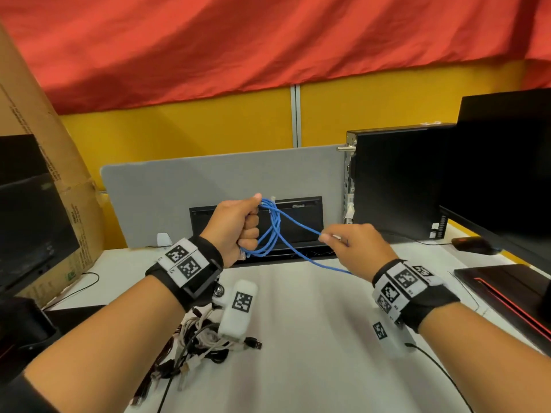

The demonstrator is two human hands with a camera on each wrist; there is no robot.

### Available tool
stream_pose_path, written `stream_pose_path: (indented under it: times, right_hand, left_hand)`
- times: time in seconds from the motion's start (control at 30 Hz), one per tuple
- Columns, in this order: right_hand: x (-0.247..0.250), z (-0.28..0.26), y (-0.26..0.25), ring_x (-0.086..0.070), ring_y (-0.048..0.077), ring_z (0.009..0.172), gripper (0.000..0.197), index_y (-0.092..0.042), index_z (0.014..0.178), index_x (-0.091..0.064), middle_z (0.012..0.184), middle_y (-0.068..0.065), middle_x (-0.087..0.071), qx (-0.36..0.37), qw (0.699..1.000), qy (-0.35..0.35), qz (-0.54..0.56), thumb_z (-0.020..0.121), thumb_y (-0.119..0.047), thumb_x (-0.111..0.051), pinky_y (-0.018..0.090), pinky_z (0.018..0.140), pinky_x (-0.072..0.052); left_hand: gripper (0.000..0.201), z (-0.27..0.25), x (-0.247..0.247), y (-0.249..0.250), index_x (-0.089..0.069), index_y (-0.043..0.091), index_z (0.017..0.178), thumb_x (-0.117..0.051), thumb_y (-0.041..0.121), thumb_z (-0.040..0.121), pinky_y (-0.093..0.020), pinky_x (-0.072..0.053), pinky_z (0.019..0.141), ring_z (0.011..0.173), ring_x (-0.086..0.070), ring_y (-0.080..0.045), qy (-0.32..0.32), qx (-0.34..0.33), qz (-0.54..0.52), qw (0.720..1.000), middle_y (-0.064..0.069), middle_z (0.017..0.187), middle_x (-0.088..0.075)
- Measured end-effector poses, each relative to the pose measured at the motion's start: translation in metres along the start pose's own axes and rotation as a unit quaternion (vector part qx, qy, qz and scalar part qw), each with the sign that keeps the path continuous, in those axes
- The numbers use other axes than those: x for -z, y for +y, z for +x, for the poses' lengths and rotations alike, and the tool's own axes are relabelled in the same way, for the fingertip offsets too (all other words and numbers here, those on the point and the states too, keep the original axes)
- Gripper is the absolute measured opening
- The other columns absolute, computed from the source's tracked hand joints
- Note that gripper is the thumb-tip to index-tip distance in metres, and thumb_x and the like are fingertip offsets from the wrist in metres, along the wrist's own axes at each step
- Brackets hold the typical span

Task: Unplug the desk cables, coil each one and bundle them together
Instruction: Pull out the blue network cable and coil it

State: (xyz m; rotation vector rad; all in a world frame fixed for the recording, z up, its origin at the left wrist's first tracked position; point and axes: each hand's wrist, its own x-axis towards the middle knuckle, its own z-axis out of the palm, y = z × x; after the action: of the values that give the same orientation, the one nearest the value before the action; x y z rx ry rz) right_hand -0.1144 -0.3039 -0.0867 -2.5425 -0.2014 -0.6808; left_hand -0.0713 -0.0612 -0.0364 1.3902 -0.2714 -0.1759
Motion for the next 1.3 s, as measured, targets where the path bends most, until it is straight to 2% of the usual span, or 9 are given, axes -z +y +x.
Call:
stream_pose_path:
  times: [0.17,0.3,0.43,0.6,0.77,0.93,1.1,1.2,1.3]
  right_hand:
    - [-0.006,-0.011,0.001,-0.033,0.009,0.037,0.026,-0.015,0.074,-0.072,0.044,-0.008,-0.043,-0.115,0.951,-0.162,0.238,0.091,-0.033,-0.063,0.021,0.037,-0.030]
    - [-0.005,-0.014,0.005,-0.021,0.012,0.043,0.031,-0.014,0.075,-0.074,0.050,-0.002,-0.030,-0.211,0.892,-0.149,0.371,0.094,-0.032,-0.057,0.022,0.041,-0.018]
    - [-0.014,-0.008,0.005,-0.046,0.001,0.050,0.029,-0.016,0.080,-0.075,0.054,-0.014,-0.053,-0.131,0.974,-0.043,0.179,0.095,-0.020,-0.051,0.013,0.047,-0.031]
    - [-0.026,-0.012,-0.005,-0.057,0.024,0.073,0.029,-0.004,0.084,-0.065,0.075,0.010,-0.059,-0.104,0.993,-0.059,0.005,0.097,-0.023,-0.048,0.032,0.070,-0.050]
    - [-0.020,-0.014,-0.043,-0.049,0.020,0.091,0.049,-0.012,0.135,-0.049,0.094,0.002,-0.048,0.008,0.993,0.098,-0.070,0.096,-0.041,-0.051,0.028,0.072,-0.042]
    - [-0.018,-0.020,-0.049,-0.046,0.019,0.077,0.025,-0.012,0.102,-0.073,0.077,0.000,-0.053,0.141,0.983,0.105,-0.057,0.096,-0.027,-0.055,0.034,0.066,-0.043]
    - [-0.023,-0.017,-0.040,-0.045,0.016,0.059,0.028,-0.010,0.069,-0.066,0.064,0.000,-0.047,0.066,0.993,0.083,-0.051,0.093,-0.023,-0.060,0.024,0.055,-0.035]
    - [-0.020,-0.010,-0.041,-0.059,0.024,0.053,0.026,-0.004,0.064,-0.069,0.056,0.011,-0.061,-0.028,0.983,0.104,0.152,0.088,-0.012,-0.065,0.031,0.052,-0.049]
    - [-0.014,-0.012,-0.053,-0.070,0.025,0.062,0.016,-0.003,0.073,-0.076,0.068,0.016,-0.071,-0.151,0.885,0.074,0.434,0.085,-0.001,-0.065,0.029,0.058,-0.057]
  left_hand:
    - [0.047,0.007,0.021,0.001,-0.034,0.015,0.059,-0.054,0.033,0.097,-0.028,-0.030,0.047,0.046,-0.032,-0.020,0.184,-0.133,0.339,0.913,-0.005,0.051,-0.027]
    - [0.041,0.012,0.046,-0.002,-0.035,0.016,0.065,-0.053,0.034,0.097,-0.023,-0.027,0.039,0.041,-0.026,-0.019,0.218,-0.065,0.219,0.949,-0.005,0.057,-0.024]
    - [0.041,0.006,0.034,-0.008,-0.030,0.023,0.065,-0.044,0.031,0.101,-0.016,-0.017,0.034,0.037,-0.013,-0.009,0.127,0.019,0.014,0.992,0.006,0.049,-0.017]
    - [0.040,0.000,0.004,-0.013,-0.033,0.023,0.064,-0.043,0.034,0.101,-0.015,-0.018,0.034,0.037,-0.014,-0.009,0.082,0.029,-0.028,0.996,0.007,0.048,-0.019]
    - [0.040,-0.009,-0.021,-0.020,-0.038,0.022,0.064,-0.046,0.034,0.100,-0.018,-0.018,0.037,0.041,-0.015,-0.010,0.081,0.012,-0.008,0.997,0.005,0.050,-0.021]
    - [0.039,-0.017,-0.029,-0.015,-0.038,0.021,0.064,-0.046,0.034,0.100,-0.020,-0.016,0.040,0.042,-0.015,-0.011,0.082,-0.002,-0.025,0.996,0.003,0.052,-0.021]
    - [0.042,-0.025,-0.036,-0.019,-0.038,0.020,0.063,-0.044,0.035,0.102,-0.017,-0.017,0.035,0.037,-0.016,-0.008,0.020,0.053,-0.124,0.991,0.006,0.049,-0.020]
    - [0.045,-0.029,-0.045,-0.025,-0.039,0.020,0.061,-0.042,0.038,0.101,-0.016,-0.017,0.033,0.035,-0.015,-0.007,-0.039,0.094,-0.182,0.978,0.007,0.047,-0.018]
    - [0.045,-0.029,-0.053,-0.028,-0.041,0.019,0.061,-0.042,0.039,0.101,-0.018,-0.018,0.033,0.036,-0.016,-0.007,-0.060,0.097,-0.203,0.973,0.007,0.048,-0.019]
